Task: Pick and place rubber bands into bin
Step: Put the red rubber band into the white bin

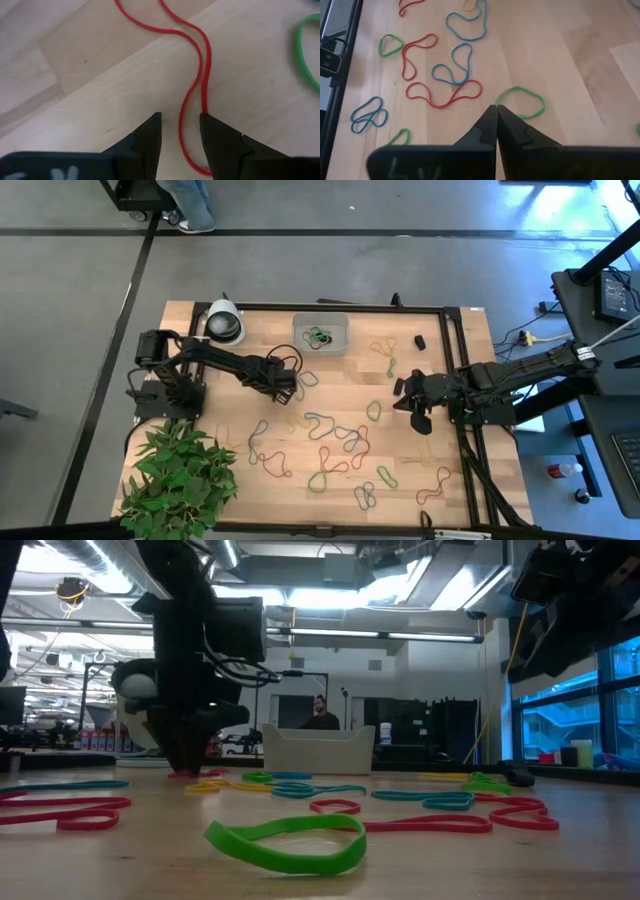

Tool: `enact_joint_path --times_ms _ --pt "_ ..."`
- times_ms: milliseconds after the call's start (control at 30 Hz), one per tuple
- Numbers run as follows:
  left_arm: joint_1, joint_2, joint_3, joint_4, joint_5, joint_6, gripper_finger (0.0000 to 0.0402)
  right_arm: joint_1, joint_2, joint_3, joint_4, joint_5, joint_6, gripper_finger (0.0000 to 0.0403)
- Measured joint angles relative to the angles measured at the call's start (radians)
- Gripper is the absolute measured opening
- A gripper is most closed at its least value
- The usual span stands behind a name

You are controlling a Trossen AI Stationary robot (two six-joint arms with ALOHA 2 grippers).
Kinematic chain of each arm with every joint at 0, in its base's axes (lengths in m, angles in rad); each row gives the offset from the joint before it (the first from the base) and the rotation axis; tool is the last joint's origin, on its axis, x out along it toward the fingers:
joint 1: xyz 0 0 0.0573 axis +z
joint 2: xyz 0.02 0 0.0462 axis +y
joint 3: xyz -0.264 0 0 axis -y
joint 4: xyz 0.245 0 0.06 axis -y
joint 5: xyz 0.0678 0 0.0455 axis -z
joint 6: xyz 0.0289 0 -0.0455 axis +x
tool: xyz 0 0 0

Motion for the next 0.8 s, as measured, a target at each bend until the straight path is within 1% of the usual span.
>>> enact_joint_path --times_ms 100,200,300,333,500,567,633,800 --pt "0.0 0.001 -0.001 0.007 0.007 -0.006 0.011 0.0 0.0 0.0 0.001 -0.005 -0.001 0.001" --pt "0.0 0.002 -0.001 0.014 0.027 -0.006 0.0069 0.0 0.0 0.0 0.002 -0.005 -0.001 0.001" --pt "-0.001 0.002 -0.002 0.014 0.042 -0.009 0.0018 0.0 0.0 0.0 0.002 -0.005 -0.001 0.001" --pt "-0.001 0.002 -0.003 0.014 0.044 -0.019 0.001 0.0 0.0 0.0 0.002 -0.005 -0.001 0.001" --pt "-0.011 -0.024 -0.006 0.014 0.047 -0.067 0.0002 0.0 0.0 0.0 0.003 -0.005 -0.004 0.001" --pt "-0.02 -0.049 -0.008 0.02 0.09 -0.092 0.0002 0.0 0.0 0.0 0.004 -0.006 -0.005 0.001" --pt "-0.032 -0.085 -0.008 0.021 0.108 -0.108 0.0002 0.0 0.0 0.0 0.005 -0.006 -0.006 0.001" --pt "-0.053 -0.173 -0.007 0.015 0.079 -0.13 0.0001 0.0 0.0 0.0 0.006 -0.006 -0.03 0.001"
